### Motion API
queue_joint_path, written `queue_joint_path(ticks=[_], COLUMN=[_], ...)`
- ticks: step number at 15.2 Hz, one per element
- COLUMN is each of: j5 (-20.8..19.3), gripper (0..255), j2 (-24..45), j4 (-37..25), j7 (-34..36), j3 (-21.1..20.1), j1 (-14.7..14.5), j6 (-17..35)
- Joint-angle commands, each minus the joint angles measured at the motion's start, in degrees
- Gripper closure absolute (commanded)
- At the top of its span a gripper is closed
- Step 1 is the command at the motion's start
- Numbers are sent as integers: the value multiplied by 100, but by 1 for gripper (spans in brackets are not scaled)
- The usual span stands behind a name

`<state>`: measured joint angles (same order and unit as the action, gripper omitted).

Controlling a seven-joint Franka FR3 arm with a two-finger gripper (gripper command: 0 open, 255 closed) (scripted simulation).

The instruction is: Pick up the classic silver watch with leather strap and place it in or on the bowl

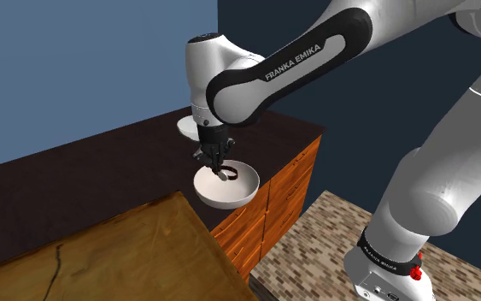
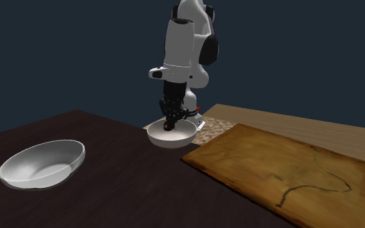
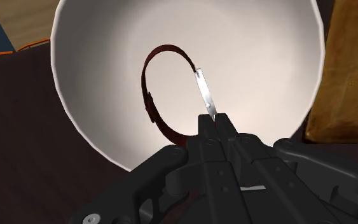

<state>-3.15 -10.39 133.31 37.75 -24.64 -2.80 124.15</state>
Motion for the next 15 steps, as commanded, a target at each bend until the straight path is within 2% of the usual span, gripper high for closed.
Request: queue_joint_path(ticks=[1, 2, 7, 11, 15], j5=[0, 0, 0, 156, 156], gripper=[255, 0, 0, 0, 0], j2=[0, 0, 0, -308, -308], j4=[0, 0, 0, -464, -464], j7=[0, 0, 0, -115, -115], j3=[0, 0, 0, 35, 35], j1=[0, 0, 0, -48, -48], j6=[0, 0, 0, -745, -745])
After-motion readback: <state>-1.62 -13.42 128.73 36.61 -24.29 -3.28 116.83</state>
